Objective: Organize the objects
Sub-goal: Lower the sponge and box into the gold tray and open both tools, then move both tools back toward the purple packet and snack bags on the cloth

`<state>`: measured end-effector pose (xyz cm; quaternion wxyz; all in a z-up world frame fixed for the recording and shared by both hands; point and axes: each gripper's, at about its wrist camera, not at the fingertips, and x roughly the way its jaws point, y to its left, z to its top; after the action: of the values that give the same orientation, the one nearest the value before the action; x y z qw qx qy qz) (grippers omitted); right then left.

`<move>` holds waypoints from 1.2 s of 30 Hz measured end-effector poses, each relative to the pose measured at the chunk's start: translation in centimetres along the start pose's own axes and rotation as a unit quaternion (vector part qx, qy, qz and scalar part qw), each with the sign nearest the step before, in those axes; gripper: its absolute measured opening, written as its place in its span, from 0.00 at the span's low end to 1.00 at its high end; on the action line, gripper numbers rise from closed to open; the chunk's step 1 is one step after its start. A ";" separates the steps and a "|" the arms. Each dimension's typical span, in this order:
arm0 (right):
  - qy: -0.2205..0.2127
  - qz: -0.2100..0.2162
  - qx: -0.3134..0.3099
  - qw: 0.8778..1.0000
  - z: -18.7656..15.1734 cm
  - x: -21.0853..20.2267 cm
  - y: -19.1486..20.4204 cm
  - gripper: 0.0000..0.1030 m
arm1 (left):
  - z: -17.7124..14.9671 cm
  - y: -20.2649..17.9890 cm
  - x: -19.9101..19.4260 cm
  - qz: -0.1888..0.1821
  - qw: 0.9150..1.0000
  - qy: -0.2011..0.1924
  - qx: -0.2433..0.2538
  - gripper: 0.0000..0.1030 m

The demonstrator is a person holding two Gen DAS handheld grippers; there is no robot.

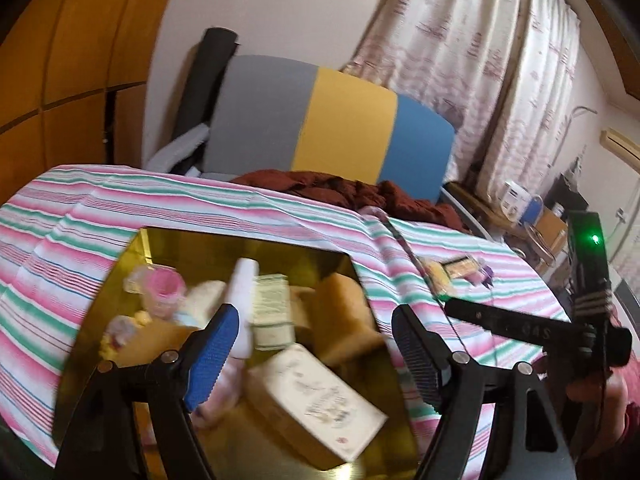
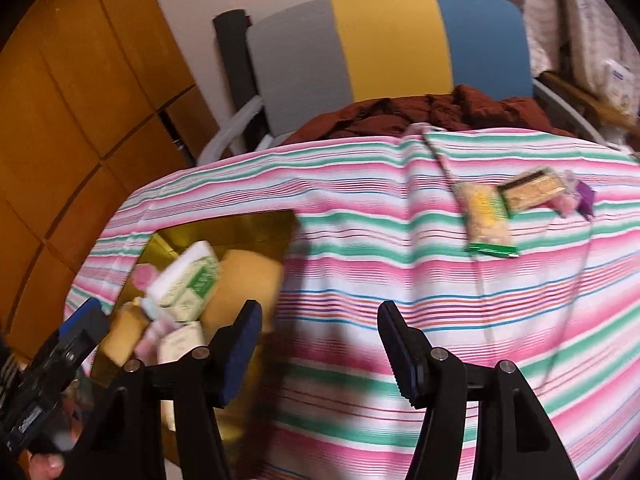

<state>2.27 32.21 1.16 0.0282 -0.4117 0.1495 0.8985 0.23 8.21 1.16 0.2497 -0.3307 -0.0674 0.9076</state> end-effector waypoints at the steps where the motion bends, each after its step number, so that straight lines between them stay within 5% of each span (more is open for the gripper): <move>1: -0.001 -0.005 0.003 1.000 0.0 -0.2 -0.6 0.59 | 0.0 -0.6 0.3 -0.005 1.000 0.005 0.005 0.78; 19: -0.009 -0.126 0.148 0.981 0.3 -3.2 -20.0 0.59 | -1.7 -13.2 7.2 -0.082 0.987 0.089 0.108 0.78; 36: -0.029 -0.177 0.191 0.965 4.6 0.2 -32.2 0.72 | -2.1 -19.5 15.8 -0.078 0.976 0.154 0.133 0.78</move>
<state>4.35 64.24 -4.06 0.2693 -0.3925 0.2421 0.8455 -0.82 32.90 -3.76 0.3692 -0.4237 0.0675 0.8244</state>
